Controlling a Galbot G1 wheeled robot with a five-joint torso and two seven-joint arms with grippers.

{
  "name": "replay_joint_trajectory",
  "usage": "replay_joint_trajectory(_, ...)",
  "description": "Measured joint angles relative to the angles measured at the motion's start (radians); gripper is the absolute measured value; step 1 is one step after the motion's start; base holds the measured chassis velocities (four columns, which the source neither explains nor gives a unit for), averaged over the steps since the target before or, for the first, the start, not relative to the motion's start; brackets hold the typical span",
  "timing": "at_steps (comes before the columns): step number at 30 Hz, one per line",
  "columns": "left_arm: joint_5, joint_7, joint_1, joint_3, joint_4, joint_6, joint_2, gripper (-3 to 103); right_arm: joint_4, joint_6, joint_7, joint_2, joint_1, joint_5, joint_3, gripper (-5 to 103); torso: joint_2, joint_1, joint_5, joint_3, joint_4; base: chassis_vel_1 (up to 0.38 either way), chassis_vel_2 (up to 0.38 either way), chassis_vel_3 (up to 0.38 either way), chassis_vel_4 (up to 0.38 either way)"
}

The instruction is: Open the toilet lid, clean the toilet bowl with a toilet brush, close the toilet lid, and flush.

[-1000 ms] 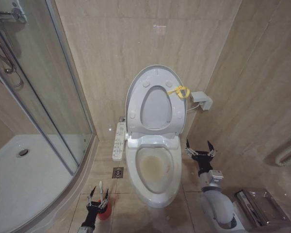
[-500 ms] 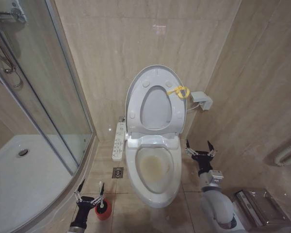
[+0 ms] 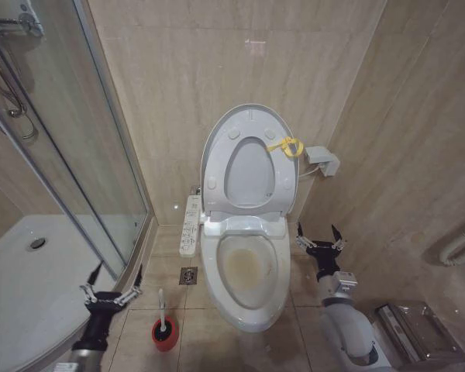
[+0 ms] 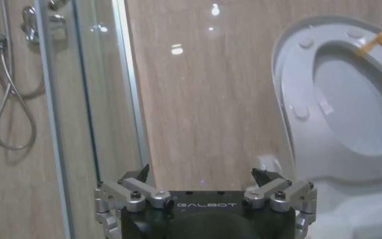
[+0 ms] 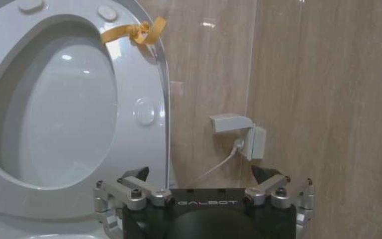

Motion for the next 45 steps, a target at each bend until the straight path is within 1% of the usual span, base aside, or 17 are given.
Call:
replay_joint_trajectory(1, -0.013, -0.003, 0.004, -0.005, -0.016, 0.016, 0.003, 100, 0.0, 0.0, 0.0, 0.0, 0.0, 0.0, 0.0, 100, 0.0, 0.0, 0.0, 0.0, 0.0, 0.0, 0.0, 0.0, 0.0)
replay_joint_trajectory(2, -0.013, -0.003, 0.004, -0.005, -0.016, 0.016, 0.003, 100, 0.0, 0.0, 0.0, 0.0, 0.0, 0.0, 0.0, 100, 0.0, 0.0, 0.0, 0.0, 0.0, 0.0, 0.0, 0.0, 0.0)
replay_joint_trajectory(3, -0.03, -0.007, 0.014, -0.011, -0.051, 0.051, 0.003, 100, 0.0, 0.0, 0.0, 0.0, 0.0, 0.0, 0.0, 100, 0.0, 0.0, 0.0, 0.0, 0.0, 0.0, 0.0, 0.0, 0.0)
replay_joint_trajectory(5, -0.048, -0.018, 0.025, -0.011, -0.09, 0.096, -0.004, 100, 0.0, 0.0, 0.0, 0.0, 0.0, 0.0, 0.0, 100, 0.0, 0.0, 0.0002, 0.0, 0.0003, 0.0, 0.0, 0.0, 0.0)
replay_joint_trajectory(6, -0.059, -0.023, 0.027, -0.005, -0.102, 0.111, -0.008, 100, 0.0, 0.0, 0.0, 0.0, 0.0, 0.0, 0.0, 100, 0.0, 0.0, 0.0001, 0.0, 0.0003, 0.0, 0.0, 0.0, 0.0)
replay_joint_trajectory(7, -0.059, -0.023, 0.027, -0.005, -0.102, 0.111, -0.008, 100, 0.0, 0.0, 0.0, 0.0, 0.0, 0.0, 0.0, 100, 0.0, 0.0, 0.0001, 0.0, 0.0003, 0.0, 0.0, 0.0, 0.0)
replay_joint_trajectory(10, -0.118, -0.046, 0.033, 0.041, -0.155, 0.179, -0.036, 100, 0.0, 0.0, 0.0, 0.0, 0.0, 0.0, 0.0, 100, 0.0, 0.0, 0.0, 0.0, 0.0002, 0.0, 0.0, 0.0, 0.0)
replay_joint_trajectory(13, -0.123, -0.054, 0.035, 0.056, -0.169, 0.193, -0.048, 100, 0.0, 0.0, 0.0, 0.0, 0.0, 0.0, 0.0, 100, 0.0, 0.0, 0.0001, 0.0, 0.0002, 0.0, 0.0, 0.0, 0.0)
replay_joint_trajectory(16, -0.116, -0.055, 0.032, 0.056, -0.162, 0.185, -0.05, 100, 0.0, 0.0, 0.0, 0.0, 0.0, 0.0, 0.0, 100, 0.0, 0.0, 0.0001, 0.0, 0.0, 0.0, 0.0, 0.0, 0.0)
replay_joint_trajectory(19, -0.099, -0.059, 0.023, 0.036, -0.117, 0.147, -0.043, 100, 0.0, 0.0, 0.0, 0.0, 0.0, 0.0, 0.0, 100, 0.0, 0.0, 0.0001, 0.0, 0.0001, 0.0, 0.0, 0.0, 0.0)
replay_joint_trajectory(20, -0.099, -0.059, 0.023, 0.036, -0.117, 0.147, -0.043, 100, 0.0, 0.0, 0.0, 0.0, 0.0, 0.0, 0.0, 100, 0.0, 0.0, 0.0001, 0.0, 0.0001, 0.0, 0.0, 0.0, 0.0)
replay_joint_trajectory(23, -0.08, -0.081, 0.01, 0.037, -0.069, 0.113, -0.042, 100, 0.0, 0.0, 0.0, 0.0, 0.0, 0.0, 0.0, 100, 0.0, 0.0, 0.0, 0.0, 0.0001, 0.0, 0.0, 0.0, 0.0)
replay_joint_trajectory(27, -0.055, -0.096, 0.007, 0.049, -0.044, 0.096, -0.048, 100, 0.0, 0.0, 0.0, 0.0, 0.0, 0.0, 0.0, 100, 0.0, 0.0, 0.0, 0.0, 0.0001, 0.0, 0.0, 0.0, 0.0)
replay_joint_trajectory(31, -0.033, -0.098, 0.007, 0.053, -0.041, 0.086, -0.051, 100, 0.0, 0.0, 0.0, 0.0, 0.0, 0.0, 0.0, 100, 0.0, 0.0, 0.0, 0.0, 0.0001, 0.0, 0.0, 0.0, 0.0)
replay_joint_trajectory(36, -0.024, -0.097, 0.004, 0.053, -0.035, 0.077, -0.048, 100, 0.0, 0.0, 0.0, 0.0, 0.0, 0.0, 0.0, 100, 0.0, 0.0, 0.0, 0.0, 0.0002, 0.0, 0.0, 0.0, 0.0)
replay_joint_trajectory(39, -0.022, -0.083, -0.002, 0.045, -0.02, 0.056, -0.042, 100, 0.0, 0.0, 0.0, 0.0, 0.0, 0.0, 0.0, 100, 0.0, 0.0, 0.0, 0.0, 0.0001, 0.0, 0.0, 0.0, 0.0)
replay_joint_trajectory(45, -0.02, -0.073, -0.004, 0.038, -0.017, 0.048, -0.04, 100, 0.0, 0.0, 0.0, 0.0, 0.0, 0.0, 0.0, 100, 0.0, 0.0, 0.0, 0.0, 0.0001, 0.0, 0.0, 0.0, 0.0)
